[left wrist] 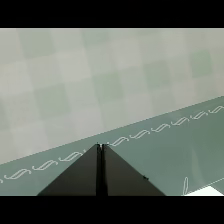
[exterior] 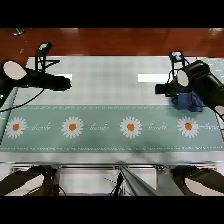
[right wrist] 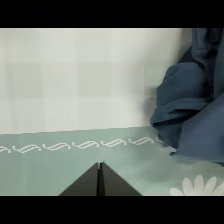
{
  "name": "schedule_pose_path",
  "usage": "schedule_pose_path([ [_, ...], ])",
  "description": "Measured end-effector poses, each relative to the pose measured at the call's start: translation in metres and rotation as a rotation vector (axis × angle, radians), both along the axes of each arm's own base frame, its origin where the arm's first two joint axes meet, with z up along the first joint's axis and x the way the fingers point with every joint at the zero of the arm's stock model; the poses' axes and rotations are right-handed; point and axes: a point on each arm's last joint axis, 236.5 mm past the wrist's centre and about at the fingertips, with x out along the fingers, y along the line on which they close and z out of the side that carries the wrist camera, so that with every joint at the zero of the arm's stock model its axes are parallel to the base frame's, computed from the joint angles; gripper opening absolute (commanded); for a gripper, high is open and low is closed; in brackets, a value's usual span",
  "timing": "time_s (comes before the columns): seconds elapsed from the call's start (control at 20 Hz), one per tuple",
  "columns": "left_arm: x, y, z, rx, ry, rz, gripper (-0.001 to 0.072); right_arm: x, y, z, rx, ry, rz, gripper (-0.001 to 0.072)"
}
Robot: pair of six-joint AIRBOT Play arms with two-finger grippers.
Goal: Fold the shirts.
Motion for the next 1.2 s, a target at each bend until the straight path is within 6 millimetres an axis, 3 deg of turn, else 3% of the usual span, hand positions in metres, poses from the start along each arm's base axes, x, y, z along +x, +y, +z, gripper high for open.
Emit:
schedule_pose_path([
  [0.55, 0.002, 0.000, 0.001, 0.000, -0.008, 0.003, 0.0024, 0.010, -0.006, 0.005, -0.034, -0.043, 0.016, 0.0025],
  [0.6, 0.004, 0.001, 0.002, -0.001, -0.018, 0.008, 0.0093, 0.014, -0.009, 0.007, -0.049, -0.060, 0.023, 0.0112],
  [0.65, 0.006, 0.001, 0.003, -0.001, -0.025, 0.011, 0.0420, 0.018, -0.011, 0.009, -0.065, -0.078, 0.031, 0.0464],
  [0.7, 0.009, 0.001, 0.004, -0.002, -0.038, 0.017, 0.0692, 0.025, -0.015, 0.012, -0.095, -0.104, 0.047, 0.0621],
  [0.75, 0.011, 0.002, 0.004, -0.003, -0.043, 0.021, 0.0704, 0.033, -0.023, 0.016, -0.134, -0.129, 0.061, 0.0627],
  [0.85, 0.016, 0.003, 0.005, -0.004, -0.059, 0.032, 0.0703, 0.050, -0.046, 0.023, -0.227, -0.182, 0.081, 0.0627],
  [1.0, 0.020, 0.007, 0.004, 0.014, -0.076, 0.038, 0.0703, 0.068, -0.105, 0.025, -0.300, -0.229, -0.013, 0.0626],
  [1.2, 0.023, 0.013, 0.002, 0.048, -0.089, 0.037, 0.0703, 0.066, -0.189, -0.001, -0.243, -0.216, -0.246, 0.0617],
])
